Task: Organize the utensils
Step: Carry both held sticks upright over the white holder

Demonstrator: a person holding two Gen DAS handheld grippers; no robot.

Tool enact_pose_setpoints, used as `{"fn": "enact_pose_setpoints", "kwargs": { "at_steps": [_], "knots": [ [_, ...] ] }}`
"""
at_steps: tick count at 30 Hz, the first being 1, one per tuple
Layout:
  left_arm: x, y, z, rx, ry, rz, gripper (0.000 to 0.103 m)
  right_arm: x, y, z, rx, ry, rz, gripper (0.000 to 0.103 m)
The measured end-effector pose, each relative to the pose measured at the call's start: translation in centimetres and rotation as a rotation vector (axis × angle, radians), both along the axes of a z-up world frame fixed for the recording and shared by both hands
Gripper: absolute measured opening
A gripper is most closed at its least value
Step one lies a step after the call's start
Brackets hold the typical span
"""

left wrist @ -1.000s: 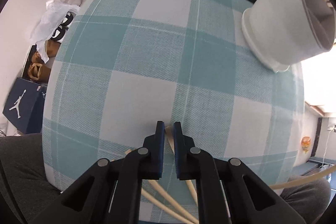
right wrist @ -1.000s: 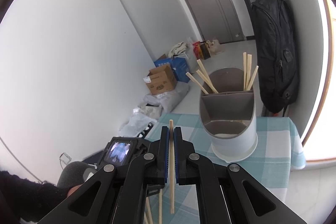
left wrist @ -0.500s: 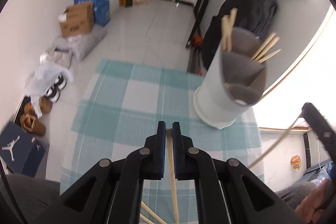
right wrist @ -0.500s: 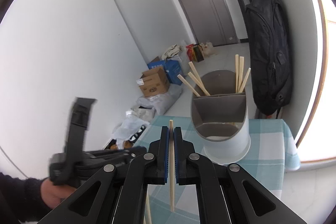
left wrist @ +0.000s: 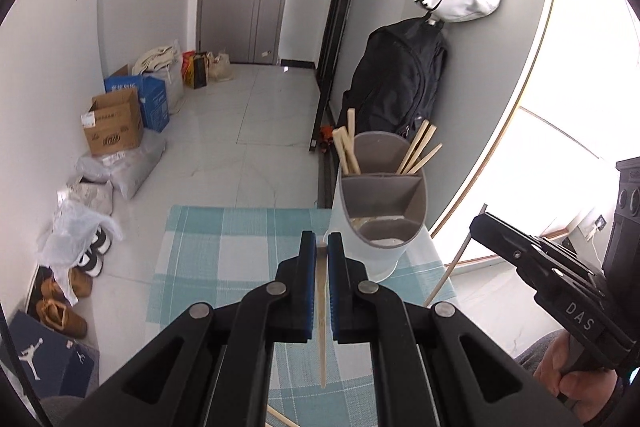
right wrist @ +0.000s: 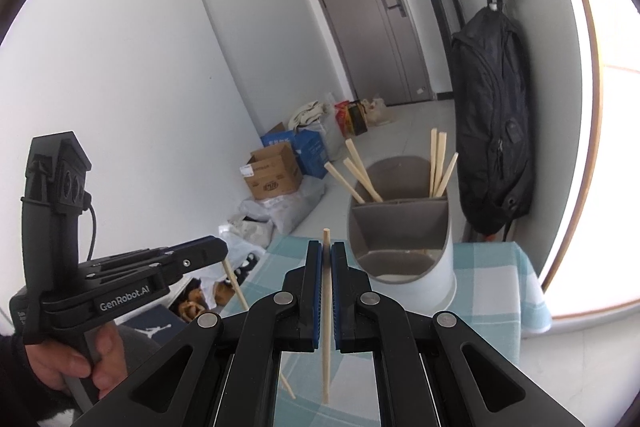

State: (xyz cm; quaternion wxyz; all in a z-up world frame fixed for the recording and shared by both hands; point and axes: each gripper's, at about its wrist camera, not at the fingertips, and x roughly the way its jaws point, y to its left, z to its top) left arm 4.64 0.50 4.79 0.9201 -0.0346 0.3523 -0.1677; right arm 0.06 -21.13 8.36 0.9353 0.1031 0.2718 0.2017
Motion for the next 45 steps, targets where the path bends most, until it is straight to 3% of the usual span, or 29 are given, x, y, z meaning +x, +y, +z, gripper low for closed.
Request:
{"fn": "enact_pose_setpoints", "kwargs": {
  "at_steps": [14,24,38,45],
  "knots": [
    [2.9,-1.6,8.5,-0.055,-0.082,-0.047,0.002,3.5,-2.2,9.1,-0.009,-0.139,-0.082,0.004],
    [6.3,-3.9,13.1,-0.077,-0.194,-0.046,0.002,8.2,-3.4,11.9,-0.005,-0.207,-0.134,0.004],
    [10.6,-5.7,10.8,-0.062,-0.189,-0.045,0.002,13.0,-3.9,10.2,-0.039,-0.206,-0.143,0.004],
    [11.1,-6.3,8.8,-0.108,-0.212,-0.093,0.002,13.9,-4.5,8.4,-0.039,-0.183,-0.145,0.004]
  ]
}}
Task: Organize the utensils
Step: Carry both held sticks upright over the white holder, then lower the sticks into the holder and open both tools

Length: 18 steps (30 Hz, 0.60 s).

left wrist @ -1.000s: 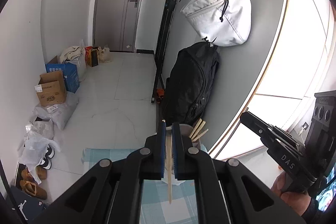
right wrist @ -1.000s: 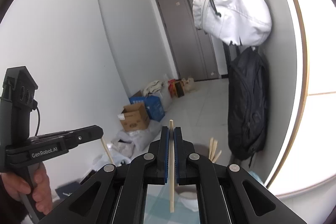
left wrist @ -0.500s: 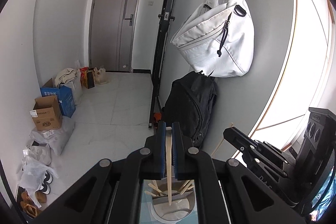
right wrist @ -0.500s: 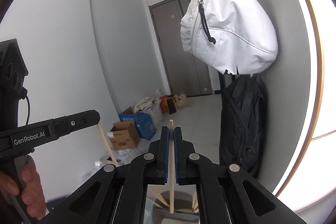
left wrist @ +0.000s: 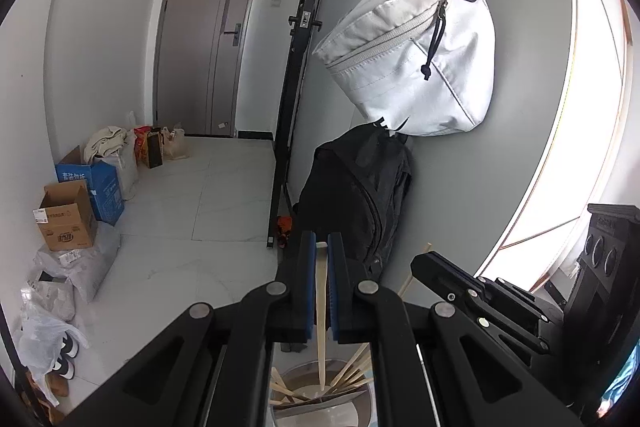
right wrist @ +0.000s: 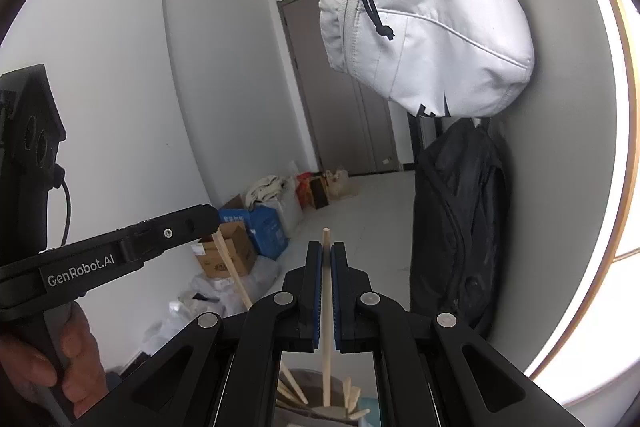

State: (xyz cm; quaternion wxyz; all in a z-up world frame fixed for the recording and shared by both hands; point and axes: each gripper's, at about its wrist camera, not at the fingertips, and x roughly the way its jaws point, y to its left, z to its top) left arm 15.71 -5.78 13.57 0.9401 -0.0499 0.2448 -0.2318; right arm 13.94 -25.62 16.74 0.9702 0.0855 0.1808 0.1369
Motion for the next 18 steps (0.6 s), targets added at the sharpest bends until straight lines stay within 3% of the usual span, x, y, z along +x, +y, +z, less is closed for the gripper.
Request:
{"fn": "enact_pose_setpoints", "kwargs": {
  "at_steps": [9,18],
  "knots": [
    [0.2,-0.7,-3.1,0.033,0.08,-0.13,0.002,-0.1,-0.5,-3.4,0.018,0.069,0.039,0.004],
    [0.5,-0.7,-5.0,0.039,0.255,-0.288,0.002,-0.4,0.0,-5.8,0.049,0.169,0.149,0.007]
  ]
}}
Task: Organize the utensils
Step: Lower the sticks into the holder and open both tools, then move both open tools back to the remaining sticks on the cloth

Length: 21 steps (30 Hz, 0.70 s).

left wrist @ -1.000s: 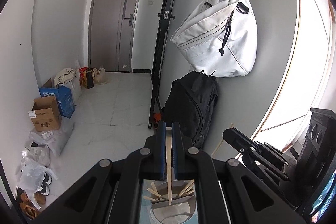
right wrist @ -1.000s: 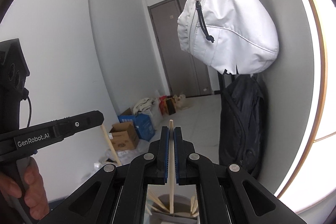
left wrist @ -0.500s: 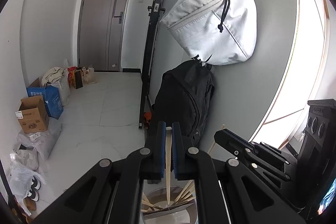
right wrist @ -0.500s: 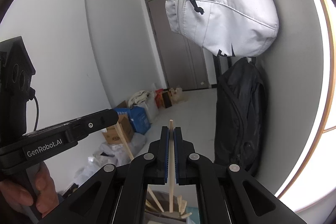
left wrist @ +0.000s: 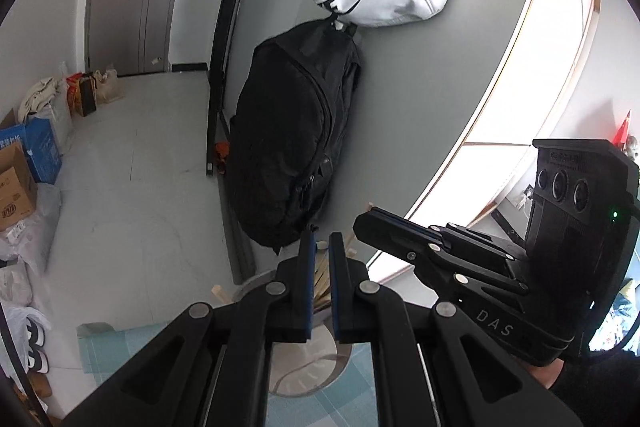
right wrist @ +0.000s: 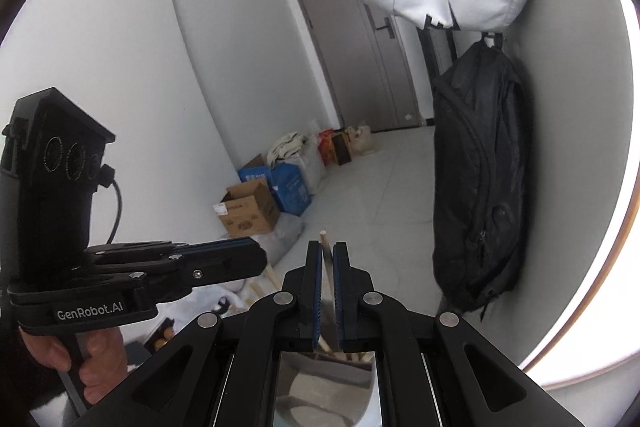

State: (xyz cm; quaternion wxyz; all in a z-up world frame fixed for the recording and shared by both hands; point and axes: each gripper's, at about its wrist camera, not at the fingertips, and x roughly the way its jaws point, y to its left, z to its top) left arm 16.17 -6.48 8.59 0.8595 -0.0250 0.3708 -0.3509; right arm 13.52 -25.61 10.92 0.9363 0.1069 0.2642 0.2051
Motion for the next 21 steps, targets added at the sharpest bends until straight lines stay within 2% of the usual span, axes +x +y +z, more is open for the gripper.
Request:
{"fn": "enact_pose_setpoints", "kwargs": {
  "at_steps": [1,3,5,6,7,9,14,18,21],
  "knots": [
    [0.0,0.2,-0.1,-0.005,0.026,-0.009,0.003,-0.3,0.0,-0.2,-0.004,0.006,-0.002,0.007],
    [0.3,0.6,-0.1,-0.001,0.061,0.002,0.014,-0.7,-0.2,-0.4,0.003,0.014,0.004,0.007],
    [0.0,1.4,0.2,-0.013,0.069,0.031,0.044,-1.7,-0.7,-0.4,0.008,0.012,-0.014,0.014],
    [-0.2,1.9,0.5,-0.03,0.063,0.046,0.052,-2.0,-0.9,-0.4,0.015,0.014,-0.021,0.018],
    [-0.6,2.4,0.6,-0.043,0.053,0.061,0.061,-2.4,-1.3,-0.4,0.028,0.015,-0.033,0.026],
    [-1.2,3.0,1.1,-0.054,0.03,0.08,0.061,-3.3,-2.0,-0.3,0.052,0.017,-0.051,0.028],
    [-3.0,3.2,2.2,0.003,-0.024,0.131,0.062,-5.0,-2.9,0.3,0.065,0.015,-0.091,0.032],
    [-5.0,3.8,2.8,0.02,-0.091,0.208,0.062,-6.7,-2.7,1.2,0.058,-0.007,-0.101,0.032],
    [-6.5,4.5,3.3,0.03,-0.136,0.266,0.063,-7.9,-2.4,1.9,0.056,-0.023,-0.098,0.037]
  ]
}}
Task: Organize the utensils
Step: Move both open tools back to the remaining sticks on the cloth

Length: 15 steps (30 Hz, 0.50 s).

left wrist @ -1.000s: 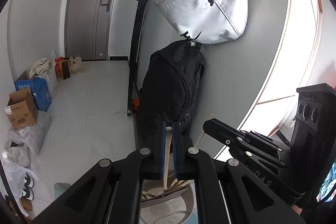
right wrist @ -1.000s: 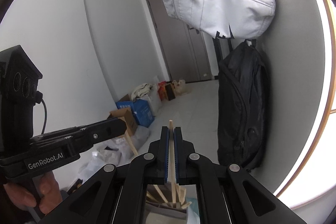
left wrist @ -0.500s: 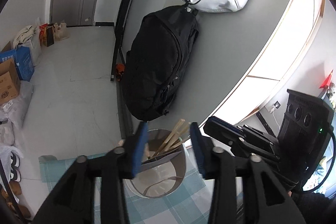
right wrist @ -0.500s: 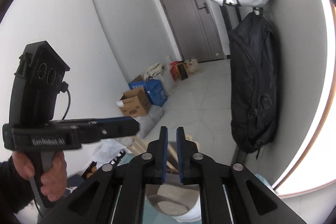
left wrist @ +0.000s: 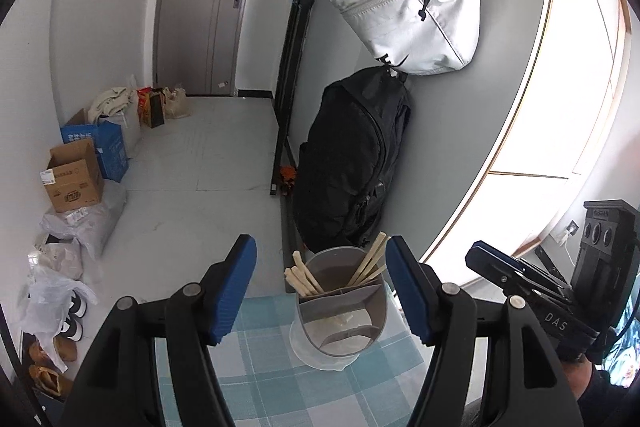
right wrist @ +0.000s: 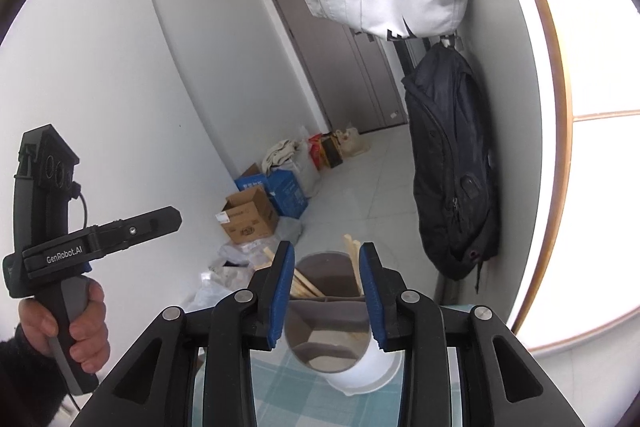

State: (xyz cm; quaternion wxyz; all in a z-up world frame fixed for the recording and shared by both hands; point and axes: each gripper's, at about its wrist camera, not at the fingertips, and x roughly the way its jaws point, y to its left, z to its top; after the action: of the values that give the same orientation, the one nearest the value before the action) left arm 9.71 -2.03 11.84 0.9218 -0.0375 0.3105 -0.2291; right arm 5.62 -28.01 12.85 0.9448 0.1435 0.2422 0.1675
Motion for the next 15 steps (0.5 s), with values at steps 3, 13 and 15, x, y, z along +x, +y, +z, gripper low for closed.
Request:
{"fn": "enact_pose_setpoints", "kwargs": {
  "at_steps": [3,13,15],
  "knots": [
    [-1.0,1.0,0.4,-0.007,-0.03,0.038,0.069,-1.4,0.7,0.8,-0.01,-0.018,0.013,0.041],
    [-4.3,4.1,0.1,-0.028,-0.107,0.122,0.079,-4.6,4.0,1.5,-0.065,-0.031,0.084,0.054],
    [-4.8,4.4,-0.1,-0.017,-0.112,0.131,0.079,-4.8,4.7,1.1,-0.075,-0.016,0.095,0.054]
  ]
}}
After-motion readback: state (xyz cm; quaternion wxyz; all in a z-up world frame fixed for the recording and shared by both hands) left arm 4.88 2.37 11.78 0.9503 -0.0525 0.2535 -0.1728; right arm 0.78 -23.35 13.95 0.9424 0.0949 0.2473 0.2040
